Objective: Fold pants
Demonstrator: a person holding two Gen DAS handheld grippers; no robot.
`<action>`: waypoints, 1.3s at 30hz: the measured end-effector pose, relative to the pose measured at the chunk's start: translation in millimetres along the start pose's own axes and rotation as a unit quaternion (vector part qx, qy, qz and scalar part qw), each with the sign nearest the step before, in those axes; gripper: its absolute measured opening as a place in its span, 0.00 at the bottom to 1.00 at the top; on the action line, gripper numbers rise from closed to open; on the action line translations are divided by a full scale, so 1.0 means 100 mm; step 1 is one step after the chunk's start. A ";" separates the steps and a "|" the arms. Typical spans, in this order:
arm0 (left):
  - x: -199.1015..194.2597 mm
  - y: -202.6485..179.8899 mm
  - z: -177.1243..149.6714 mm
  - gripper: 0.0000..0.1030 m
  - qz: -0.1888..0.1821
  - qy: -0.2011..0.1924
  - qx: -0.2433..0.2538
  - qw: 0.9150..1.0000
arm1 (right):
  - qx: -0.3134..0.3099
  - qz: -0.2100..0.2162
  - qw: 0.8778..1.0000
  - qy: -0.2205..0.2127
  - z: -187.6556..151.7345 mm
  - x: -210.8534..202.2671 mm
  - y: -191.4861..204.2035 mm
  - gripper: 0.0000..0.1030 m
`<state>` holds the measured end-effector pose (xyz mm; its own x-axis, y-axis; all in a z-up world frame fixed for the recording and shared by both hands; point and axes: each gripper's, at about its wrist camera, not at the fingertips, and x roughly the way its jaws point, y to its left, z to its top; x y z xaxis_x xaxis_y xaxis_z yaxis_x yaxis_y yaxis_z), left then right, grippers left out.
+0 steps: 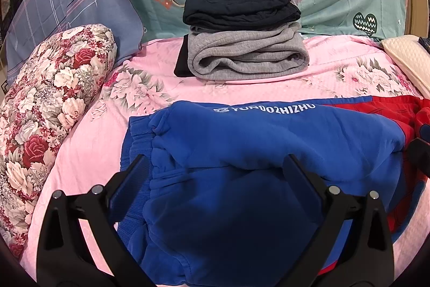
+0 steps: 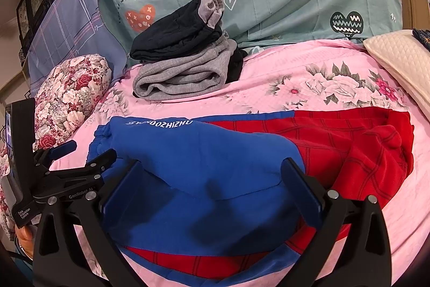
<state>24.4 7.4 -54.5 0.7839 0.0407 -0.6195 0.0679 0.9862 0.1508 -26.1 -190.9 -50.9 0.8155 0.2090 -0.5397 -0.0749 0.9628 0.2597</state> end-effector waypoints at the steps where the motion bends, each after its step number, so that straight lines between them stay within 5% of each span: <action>1: 0.00 0.00 0.00 0.98 0.000 0.000 0.000 1.000 | 0.000 0.000 1.000 0.001 -0.01 0.00 0.00 0.99; 39: 0.00 0.01 0.00 0.98 0.013 -0.002 0.006 1.000 | -0.004 0.003 1.000 0.011 -0.02 0.04 0.05 0.99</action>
<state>24.5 7.9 -54.2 0.7874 0.0650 -0.6130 0.0551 0.9830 0.1750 -24.8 -184.7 -53.4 0.8021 0.2187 -0.5557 -0.0847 0.9628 0.2567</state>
